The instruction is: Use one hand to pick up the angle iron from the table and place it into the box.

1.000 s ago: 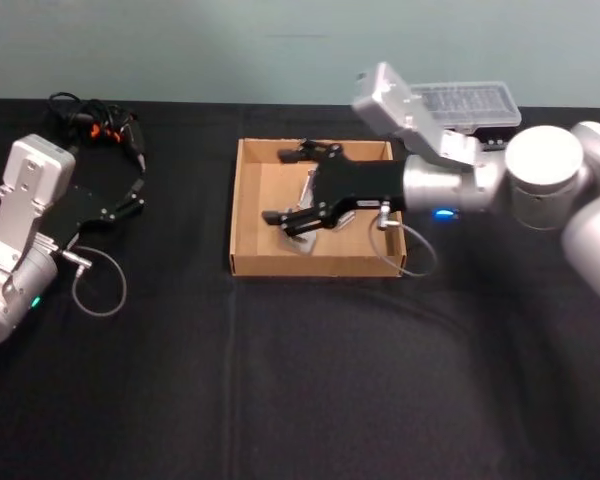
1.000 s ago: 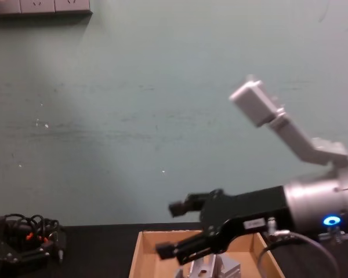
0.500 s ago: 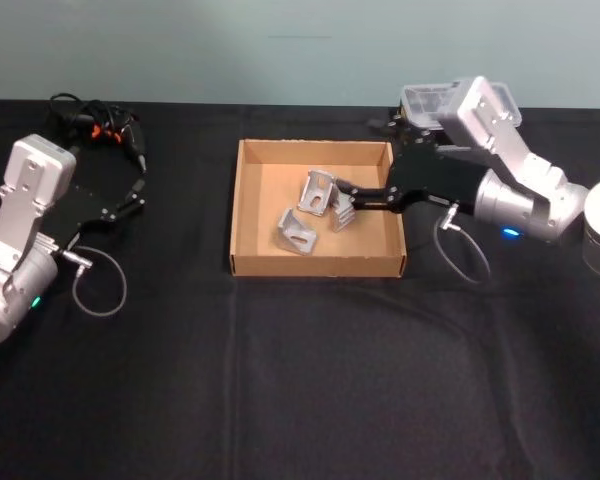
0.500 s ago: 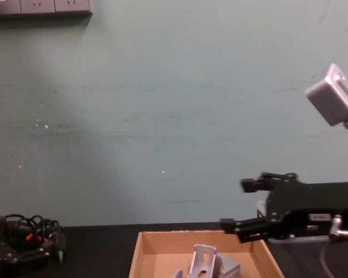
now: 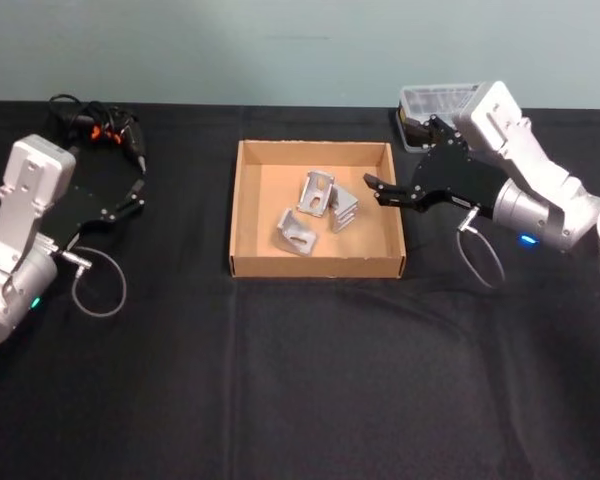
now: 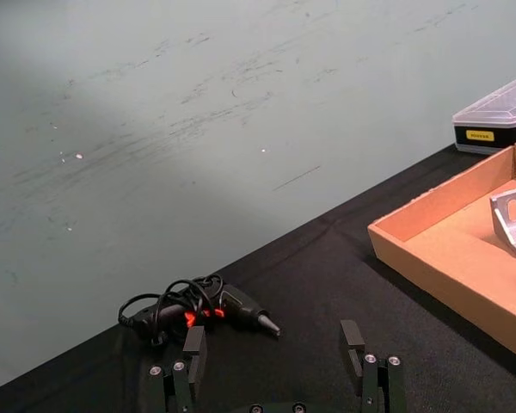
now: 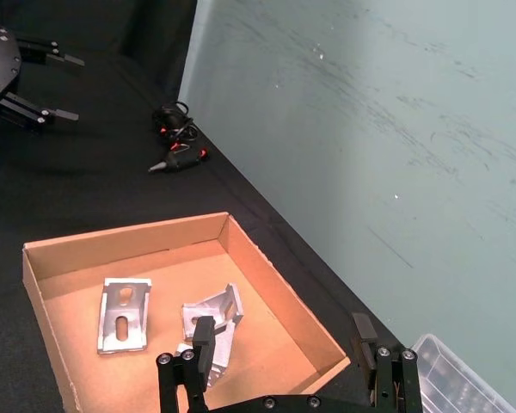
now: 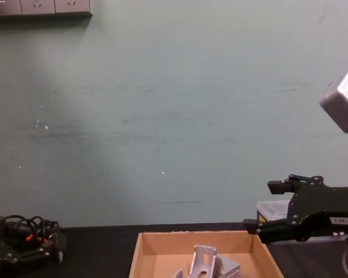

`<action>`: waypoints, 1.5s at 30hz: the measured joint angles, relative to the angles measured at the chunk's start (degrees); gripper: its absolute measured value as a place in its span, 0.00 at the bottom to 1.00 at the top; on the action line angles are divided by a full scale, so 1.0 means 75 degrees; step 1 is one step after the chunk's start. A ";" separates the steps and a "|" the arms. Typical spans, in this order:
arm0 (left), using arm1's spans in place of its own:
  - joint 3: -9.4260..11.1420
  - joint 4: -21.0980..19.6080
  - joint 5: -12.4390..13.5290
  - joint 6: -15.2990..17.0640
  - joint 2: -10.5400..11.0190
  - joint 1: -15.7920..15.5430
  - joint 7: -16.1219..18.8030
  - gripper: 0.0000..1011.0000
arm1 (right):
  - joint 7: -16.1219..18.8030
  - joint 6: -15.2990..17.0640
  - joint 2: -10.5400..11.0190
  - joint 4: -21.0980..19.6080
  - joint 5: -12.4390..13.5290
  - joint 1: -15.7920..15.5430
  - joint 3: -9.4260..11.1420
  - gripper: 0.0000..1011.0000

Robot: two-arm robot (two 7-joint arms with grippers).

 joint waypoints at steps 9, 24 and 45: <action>0.0000 0.0000 0.0000 0.0000 0.0000 0.0000 0.0000 1.00 | 0.0020 -0.0031 -0.0003 0.0002 0.0002 0.0011 -0.0015 0.99; 0.0000 0.0000 0.0000 0.0000 0.0000 0.0000 0.0000 1.00 | 0.0035 -0.0047 -0.0004 0.0011 0.0007 0.0022 -0.0026 0.99; 0.0000 0.0000 0.0000 0.0000 0.0000 0.0000 0.0000 1.00 | 0.0045 -0.0057 -0.0004 0.0012 0.0010 0.0023 -0.0028 0.99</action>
